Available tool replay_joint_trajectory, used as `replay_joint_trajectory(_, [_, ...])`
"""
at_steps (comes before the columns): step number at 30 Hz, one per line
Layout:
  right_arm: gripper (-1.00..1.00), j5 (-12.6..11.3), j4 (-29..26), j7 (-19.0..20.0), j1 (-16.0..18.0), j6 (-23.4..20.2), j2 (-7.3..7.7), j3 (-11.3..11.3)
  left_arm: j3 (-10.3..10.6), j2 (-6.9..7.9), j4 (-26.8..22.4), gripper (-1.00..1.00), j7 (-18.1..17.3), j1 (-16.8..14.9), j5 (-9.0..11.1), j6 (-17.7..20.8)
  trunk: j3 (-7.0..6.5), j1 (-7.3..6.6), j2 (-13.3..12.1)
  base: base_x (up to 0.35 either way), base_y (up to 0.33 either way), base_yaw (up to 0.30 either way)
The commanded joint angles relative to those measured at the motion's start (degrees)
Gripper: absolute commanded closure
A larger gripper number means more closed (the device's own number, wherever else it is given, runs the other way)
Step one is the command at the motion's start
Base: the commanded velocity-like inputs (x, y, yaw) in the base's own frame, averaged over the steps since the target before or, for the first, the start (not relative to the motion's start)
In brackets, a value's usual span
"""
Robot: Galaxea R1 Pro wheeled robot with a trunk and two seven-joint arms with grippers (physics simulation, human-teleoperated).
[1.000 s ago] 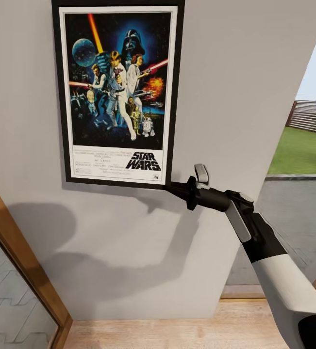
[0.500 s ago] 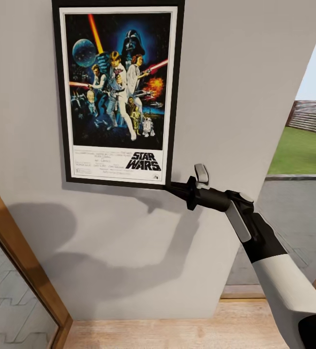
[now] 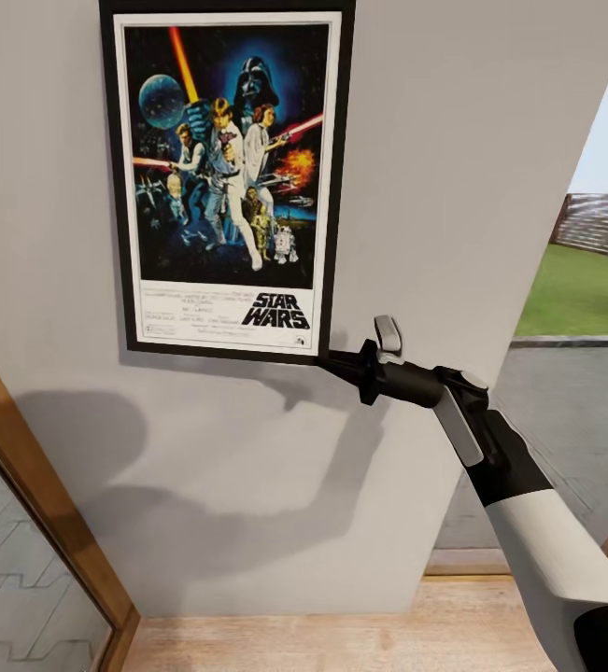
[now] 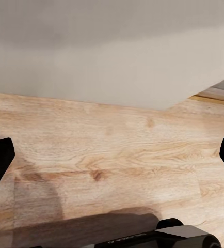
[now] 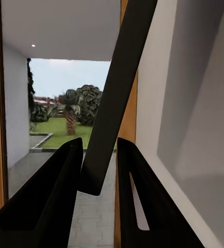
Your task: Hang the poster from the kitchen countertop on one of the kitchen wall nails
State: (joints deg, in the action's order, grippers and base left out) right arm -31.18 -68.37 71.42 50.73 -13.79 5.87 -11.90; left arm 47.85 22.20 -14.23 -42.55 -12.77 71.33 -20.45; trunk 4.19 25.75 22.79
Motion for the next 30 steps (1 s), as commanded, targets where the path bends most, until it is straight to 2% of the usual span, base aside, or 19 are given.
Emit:
replay_joint_trajectory(1, [1.0,-0.55,0.02,0.03,0.07,-0.62,0.08,-0.14,0.49,0.04,-0.01,-1.0,-0.08,-0.07,0.47,-0.28,0.13,0.04,0.13,0.0,0.0,0.0])
replay_joint_trajectory(8, [1.0,-0.55,0.07,0.03,0.07,-0.62,0.03,-0.26,0.49,0.01,-0.01,-1.0,-0.08,-0.07,0.47,-0.29,0.13,0.04,0.13,0.0,0.0,0.0])
replay_joint_trajectory(13, [1.0,-0.52,0.16,-0.08,0.07,-0.58,0.03,-3.55,0.49,-0.01,-0.01,-1.0,-0.08,-0.07,0.47,-0.29,0.13,0.04,0.13,0.0,0.0,0.0])
replay_joint_trajectory(16, [1.0,-0.48,0.23,-0.13,0.07,-0.5,0.05,-4.54,0.49,-0.02,-0.01,-1.0,-0.08,-0.07,0.47,-0.27,0.13,0.04,0.13,0.0,0.0,0.0])
replay_joint_trajectory(30, [1.0,-0.55,0.43,-0.14,0.07,-0.18,0.11,-4.84,0.49,-0.04,-0.01,-1.0,-0.08,-0.07,0.47,-0.29,0.13,0.04,0.13,0.0,0.0,0.0])
